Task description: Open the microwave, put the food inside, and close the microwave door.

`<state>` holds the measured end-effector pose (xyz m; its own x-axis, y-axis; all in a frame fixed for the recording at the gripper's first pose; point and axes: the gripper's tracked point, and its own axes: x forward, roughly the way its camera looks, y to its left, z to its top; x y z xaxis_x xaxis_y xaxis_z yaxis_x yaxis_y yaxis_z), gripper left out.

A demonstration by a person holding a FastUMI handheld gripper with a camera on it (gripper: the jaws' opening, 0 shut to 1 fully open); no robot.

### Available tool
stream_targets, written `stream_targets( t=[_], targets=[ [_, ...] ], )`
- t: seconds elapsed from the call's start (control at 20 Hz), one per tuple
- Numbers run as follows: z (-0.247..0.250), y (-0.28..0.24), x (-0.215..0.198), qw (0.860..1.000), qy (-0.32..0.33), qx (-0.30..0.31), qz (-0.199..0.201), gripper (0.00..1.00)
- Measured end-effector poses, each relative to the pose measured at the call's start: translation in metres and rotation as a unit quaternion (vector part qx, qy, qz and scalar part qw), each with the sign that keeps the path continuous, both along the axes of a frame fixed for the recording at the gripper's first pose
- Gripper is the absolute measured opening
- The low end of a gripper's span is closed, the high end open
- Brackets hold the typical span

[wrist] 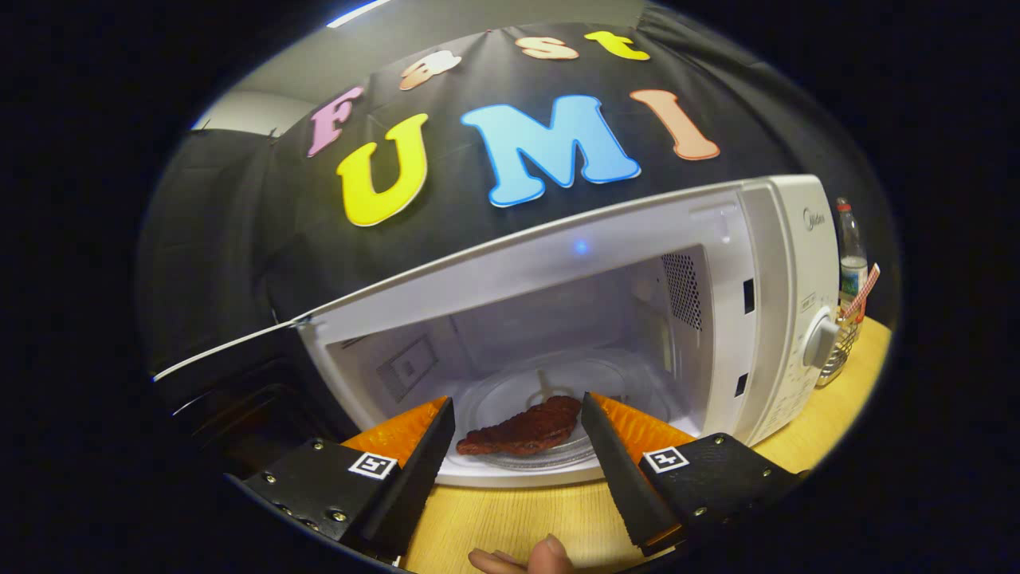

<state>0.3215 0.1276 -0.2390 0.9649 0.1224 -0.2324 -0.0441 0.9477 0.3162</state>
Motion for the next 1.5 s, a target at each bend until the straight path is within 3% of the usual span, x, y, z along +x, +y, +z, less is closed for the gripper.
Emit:
stream_targets(
  t=[0.3,0.45,0.8,0.9,1.15,1.25,1.4,1.5],
  targets=[
    [0.097,0.033,-0.122,0.990,-0.088,-0.038,0.105,0.96],
    [0.133,0.058,-0.179,0.980,-0.120,-0.027,0.155,0.96],
    [0.175,0.135,-0.280,0.948,-0.172,-0.038,0.266,0.96],
    [0.173,0.158,-0.297,0.939,-0.176,-0.049,0.290,0.96],
    [0.132,0.207,-0.301,0.934,-0.146,-0.076,0.317,0.92],
    [0.143,0.213,-0.301,0.931,-0.180,-0.086,0.305,0.84],
    [0.131,0.242,-0.303,0.924,-0.187,-0.095,0.318,0.75],
    [0.118,0.245,-0.299,0.928,-0.168,-0.104,0.317,0.55]
  ],
)
